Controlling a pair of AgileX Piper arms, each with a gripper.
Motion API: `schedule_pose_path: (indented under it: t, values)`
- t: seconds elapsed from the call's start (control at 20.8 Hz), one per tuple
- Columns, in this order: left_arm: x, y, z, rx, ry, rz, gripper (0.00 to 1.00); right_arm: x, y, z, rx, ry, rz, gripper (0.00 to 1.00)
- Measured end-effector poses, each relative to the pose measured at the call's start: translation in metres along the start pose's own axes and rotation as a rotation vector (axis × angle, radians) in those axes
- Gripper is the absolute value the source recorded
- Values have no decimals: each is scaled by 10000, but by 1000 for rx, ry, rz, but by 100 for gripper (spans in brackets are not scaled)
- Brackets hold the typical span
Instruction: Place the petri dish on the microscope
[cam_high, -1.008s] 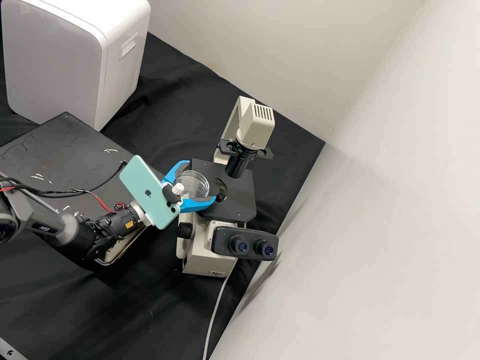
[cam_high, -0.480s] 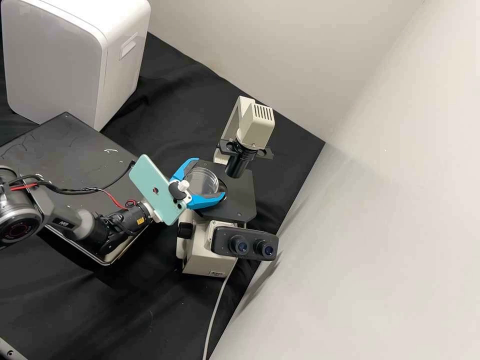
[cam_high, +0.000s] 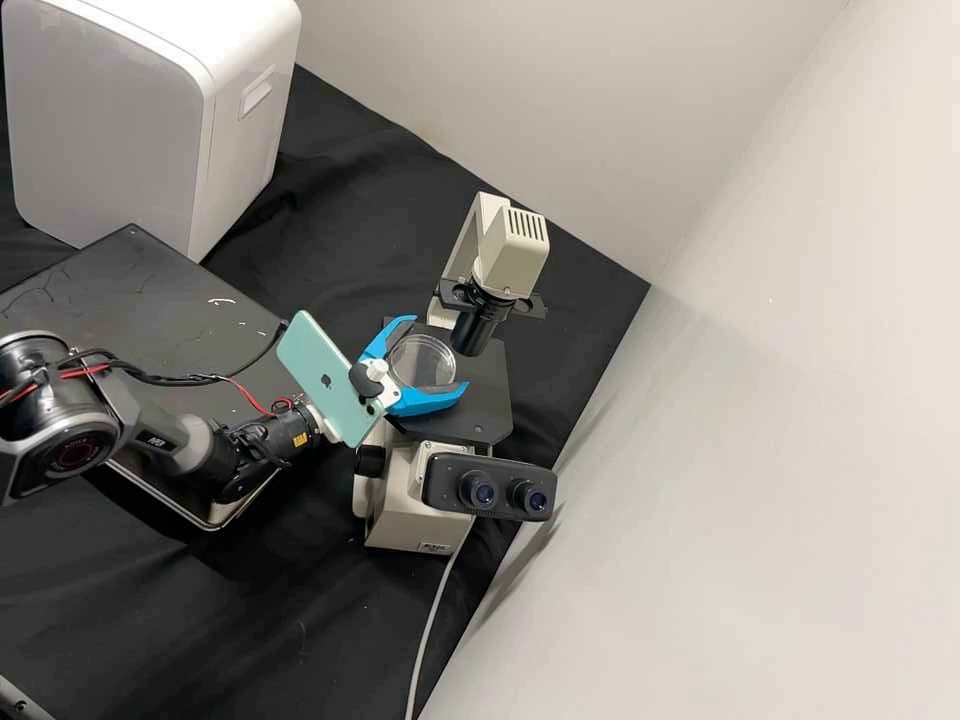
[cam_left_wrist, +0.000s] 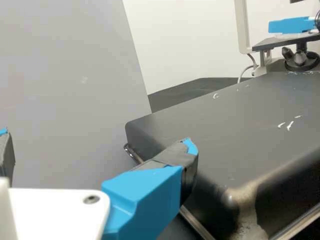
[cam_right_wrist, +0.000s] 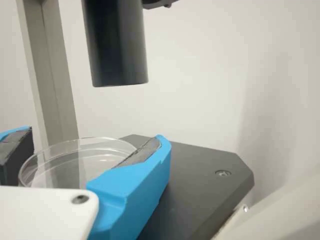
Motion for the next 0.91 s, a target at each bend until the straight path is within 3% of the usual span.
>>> schedule_pose_path:
  t: [0.62,0.67,0.77,0.91]
  values:
    - [0,0,0,0,0,0,100,150,-97,44,-57,20,52,0]
    - [0,0,0,0,0,0,100,156,-102,44,-62,22,59,100]
    - [0,0,0,0,0,0,100,161,-104,49,-58,19,69,100]
    - [0,0,0,0,0,0,100,172,-127,46,-90,16,70,100]
